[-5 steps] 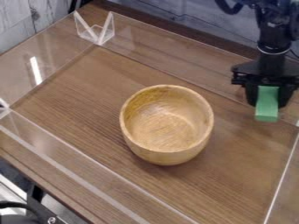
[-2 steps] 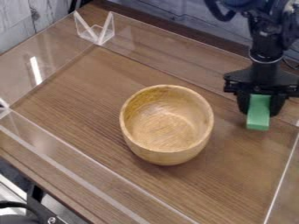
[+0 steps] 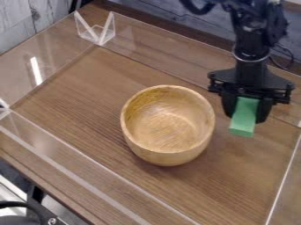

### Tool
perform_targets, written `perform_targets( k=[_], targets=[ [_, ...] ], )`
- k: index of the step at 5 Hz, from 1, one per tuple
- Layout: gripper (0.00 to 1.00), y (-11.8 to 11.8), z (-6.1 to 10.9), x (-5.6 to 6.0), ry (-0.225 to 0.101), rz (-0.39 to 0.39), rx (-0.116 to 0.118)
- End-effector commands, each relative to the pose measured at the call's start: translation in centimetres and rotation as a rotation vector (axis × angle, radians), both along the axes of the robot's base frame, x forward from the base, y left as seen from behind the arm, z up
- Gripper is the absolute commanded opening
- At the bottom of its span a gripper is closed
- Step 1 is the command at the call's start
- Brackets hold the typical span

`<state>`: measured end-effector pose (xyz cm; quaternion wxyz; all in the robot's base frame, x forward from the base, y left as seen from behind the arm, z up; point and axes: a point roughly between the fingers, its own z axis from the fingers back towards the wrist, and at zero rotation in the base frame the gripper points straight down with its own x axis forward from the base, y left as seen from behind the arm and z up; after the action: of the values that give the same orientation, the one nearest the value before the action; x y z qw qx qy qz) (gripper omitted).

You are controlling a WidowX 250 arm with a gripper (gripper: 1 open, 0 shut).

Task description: Move green stick from inside the wooden bowl to the table next to it

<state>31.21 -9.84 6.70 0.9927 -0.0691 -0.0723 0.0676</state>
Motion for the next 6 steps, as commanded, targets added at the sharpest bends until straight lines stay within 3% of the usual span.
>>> perform_targets(
  k=[1, 2, 3, 6],
  targets=[
    [0.0, 0.9, 1.4, -1.9, -0.038, -0.044, 0.001],
    [0.0, 1.6, 0.5, -3.9, -0.016, -0.07, 0.011],
    [0.0, 1.3, -0.5, -5.0, 0.003, -0.08, 0.009],
    [0.0, 0.0, -2.7, -6.6, 0.033, -0.094, 0.003]
  ],
)
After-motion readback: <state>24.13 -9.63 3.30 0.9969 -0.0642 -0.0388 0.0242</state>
